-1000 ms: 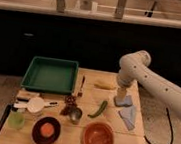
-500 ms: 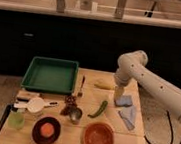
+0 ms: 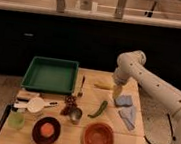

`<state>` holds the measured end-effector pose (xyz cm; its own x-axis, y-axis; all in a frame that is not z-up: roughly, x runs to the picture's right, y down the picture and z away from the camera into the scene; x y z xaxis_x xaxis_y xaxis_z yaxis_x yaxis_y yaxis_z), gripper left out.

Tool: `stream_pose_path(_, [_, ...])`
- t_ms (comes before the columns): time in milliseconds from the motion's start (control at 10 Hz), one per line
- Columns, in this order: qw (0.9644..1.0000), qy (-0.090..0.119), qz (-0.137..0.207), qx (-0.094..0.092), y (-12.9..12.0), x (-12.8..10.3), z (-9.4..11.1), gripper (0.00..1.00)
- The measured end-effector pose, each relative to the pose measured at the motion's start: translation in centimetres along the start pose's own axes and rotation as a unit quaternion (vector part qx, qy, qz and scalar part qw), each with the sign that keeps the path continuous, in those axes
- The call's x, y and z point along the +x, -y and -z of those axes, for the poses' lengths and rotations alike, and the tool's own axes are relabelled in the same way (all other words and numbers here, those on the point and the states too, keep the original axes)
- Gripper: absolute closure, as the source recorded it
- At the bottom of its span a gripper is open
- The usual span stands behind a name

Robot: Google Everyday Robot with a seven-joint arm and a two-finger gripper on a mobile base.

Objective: Place banana in red bowl

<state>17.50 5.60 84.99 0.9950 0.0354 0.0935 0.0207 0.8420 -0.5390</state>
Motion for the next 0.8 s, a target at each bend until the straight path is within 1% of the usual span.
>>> stream_pose_path(500, [0.9996, 0.025, 0.011, -0.01, 1.1, -0.2, -1.9, 0.2])
stream_pose_path(800, [0.999, 0.041, 0.01, -0.018, 1.5, -0.2, -2.8, 0.2])
